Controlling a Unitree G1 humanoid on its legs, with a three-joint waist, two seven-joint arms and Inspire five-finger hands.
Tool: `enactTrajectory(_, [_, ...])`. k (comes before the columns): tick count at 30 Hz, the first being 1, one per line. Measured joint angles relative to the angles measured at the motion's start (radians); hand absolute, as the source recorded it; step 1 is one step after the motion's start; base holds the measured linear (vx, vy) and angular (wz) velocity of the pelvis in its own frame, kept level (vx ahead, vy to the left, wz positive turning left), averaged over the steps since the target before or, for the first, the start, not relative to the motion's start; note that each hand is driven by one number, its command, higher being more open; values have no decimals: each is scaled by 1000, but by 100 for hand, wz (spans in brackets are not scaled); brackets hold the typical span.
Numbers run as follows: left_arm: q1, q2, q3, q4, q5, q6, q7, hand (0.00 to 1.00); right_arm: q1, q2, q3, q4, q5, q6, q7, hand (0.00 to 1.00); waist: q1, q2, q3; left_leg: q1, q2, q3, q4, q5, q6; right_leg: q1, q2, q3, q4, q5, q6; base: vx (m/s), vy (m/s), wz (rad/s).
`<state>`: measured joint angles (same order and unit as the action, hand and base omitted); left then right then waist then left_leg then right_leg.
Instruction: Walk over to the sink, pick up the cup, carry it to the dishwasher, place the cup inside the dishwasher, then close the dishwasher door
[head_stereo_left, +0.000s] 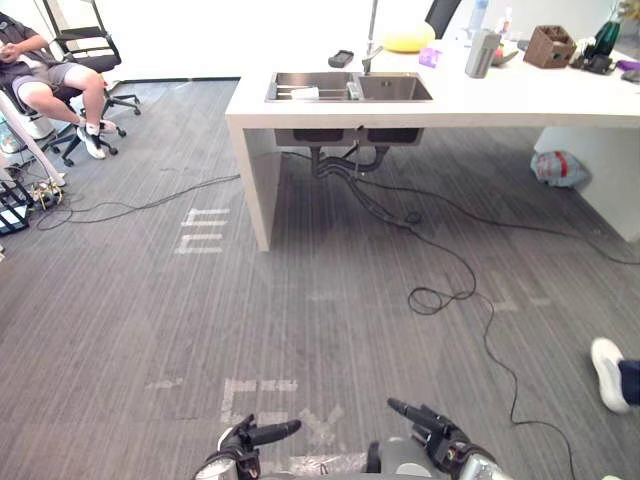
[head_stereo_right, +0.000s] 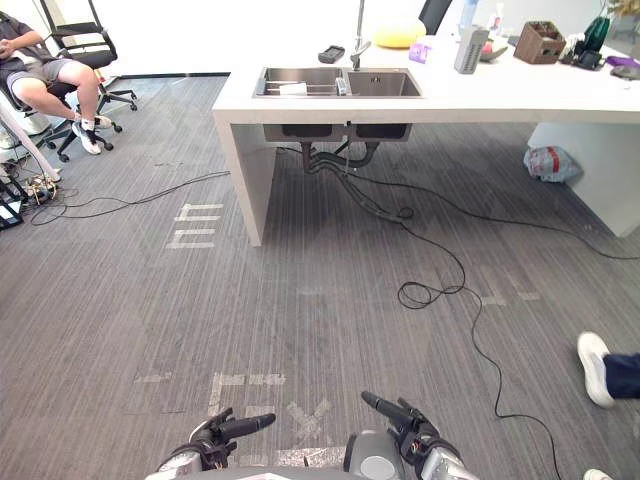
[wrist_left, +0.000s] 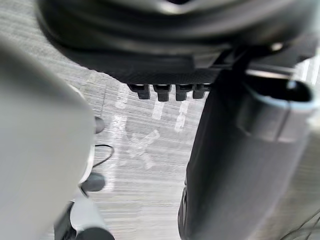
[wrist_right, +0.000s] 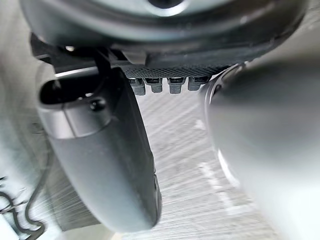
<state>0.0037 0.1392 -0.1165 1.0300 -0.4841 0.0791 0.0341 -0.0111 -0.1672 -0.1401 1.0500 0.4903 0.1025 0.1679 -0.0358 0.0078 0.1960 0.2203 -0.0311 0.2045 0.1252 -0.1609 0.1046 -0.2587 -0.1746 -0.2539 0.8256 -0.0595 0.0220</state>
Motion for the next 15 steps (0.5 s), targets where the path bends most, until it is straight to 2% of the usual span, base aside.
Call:
enactTrajectory(1, [-11, 3, -5, 0, -16, 9, 3, 100, -4, 0, 6, 0, 2, 0, 0, 100, -10, -1, 2, 5, 0, -15, 1, -2, 1, -8, 1, 3, -45, -10, 8, 148, 49, 51])
enactTrajectory(3, [-44, 2, -13, -8, -37, 18, 3, 100, -8, 5, 29, -7, 34, 4, -1, 100, -13, -2, 14, 5, 6, -40, 15, -13, -2, -2, 40, 21, -276, 4, 25, 186, 0, 42])
enactTrajectory(5, [-67, 3, -22, -56, -49, 27, 5, 100, -4, 22, 32, -31, 42, 14, -7, 100, -13, -19, 33, -1, 1, -67, 43, -31, -23, 36, 78, 40, -686, 79, 68, 214, -65, 36])
enactTrajectory(6, [-67, 1, -24, -70, -49, 29, 5, 100, 1, 23, 32, -40, 43, 18, -7, 100, -13, -25, 37, 0, -6, -70, 55, -39, -25, 36, 77, 42, -741, 83, 76, 233, -106, 28])
enactTrajectory(9, [-62, -2, -29, -97, -49, 52, 6, 100, 18, 24, 31, -45, 59, 36, -7, 100, -15, -48, 59, 43, -24, -102, 100, -121, -48, 48, 51, 54, -749, 83, 77, 294, -161, 26])
enactTrajectory(10, [-52, 4, -27, -98, -48, 59, 6, 100, 33, 25, 26, -44, 61, 40, -6, 100, -13, -58, 57, 72, -25, -117, 108, -165, -58, 80, 43, 56, -753, 99, 73, 328, -156, 11])
enactTrajectory(11, [-49, 3, -25, -98, -48, 60, 6, 100, 31, 22, 21, -43, 61, 41, -8, 100, -10, -52, 62, 84, -14, -121, 108, -181, -62, 76, 53, 50, -734, 135, 73, 422, -191, 23])
enactTrajectory(12, [-44, 5, -26, -98, -45, 67, 3, 100, 30, 20, 8, -44, 68, 41, -7, 100, -21, -20, 51, 86, 28, -143, 103, -203, -77, 58, 77, 26, -683, 142, 72, 450, -194, 37])
enactTrajectory(14, [-36, 11, -26, -98, -44, 66, -5, 100, 34, 20, -8, -44, 79, 41, -8, 100, -37, 8, 34, 104, 88, -191, 56, -219, -78, 37, 134, 12, -634, 136, 54, 606, -292, 51])
enactTrajectory(15, [-28, 10, -26, -96, -45, 60, -14, 100, 39, 19, -25, -45, 83, 41, -10, 100, -36, 32, 11, 109, 122, -215, 42, -212, -84, 25, 168, -18, -614, 114, 17, 683, -358, 20])
